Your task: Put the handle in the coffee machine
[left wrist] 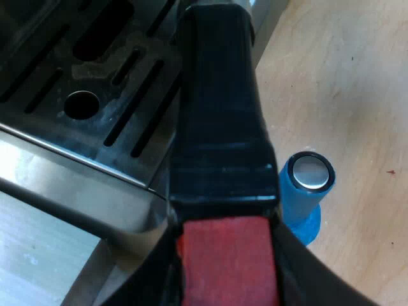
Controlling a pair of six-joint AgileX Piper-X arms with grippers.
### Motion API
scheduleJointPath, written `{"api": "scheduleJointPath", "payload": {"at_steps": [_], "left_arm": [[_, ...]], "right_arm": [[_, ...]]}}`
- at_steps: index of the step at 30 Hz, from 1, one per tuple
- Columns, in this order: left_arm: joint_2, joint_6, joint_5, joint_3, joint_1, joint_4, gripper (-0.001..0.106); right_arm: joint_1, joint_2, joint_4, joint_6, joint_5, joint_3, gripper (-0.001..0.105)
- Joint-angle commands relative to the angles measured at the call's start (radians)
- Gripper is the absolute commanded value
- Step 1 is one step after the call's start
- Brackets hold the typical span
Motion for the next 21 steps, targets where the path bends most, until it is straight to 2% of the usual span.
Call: {"api": "scheduleJointPath", "payload": {"at_steps": [1,7,12,21], "left_arm": [[-0.006,0.005,0.069,-0.015,0.001,-0.012,0.0],[-0.006,0.005,0.079,-0.015,0.001,-0.016,0.0],[-0.006,-0.087,0.105,-0.015,0.001,-0.094,0.0],[-0.006,-0.089,0.135,-0.017,0.001,-0.09,0.0]], "right_arm": [[0.001,-0.008,-0.014,-0.02,-0.005,-0.004,0.094],[0.001,-0.008,-0.014,-0.02,-0.005,-0.004,0.094],[0.001,-0.008,-0.014,-0.02,-0.005,-0.004,0.094],[0.001,-0.008,-0.014,-0.02,-0.005,-0.004,0.094]]}}
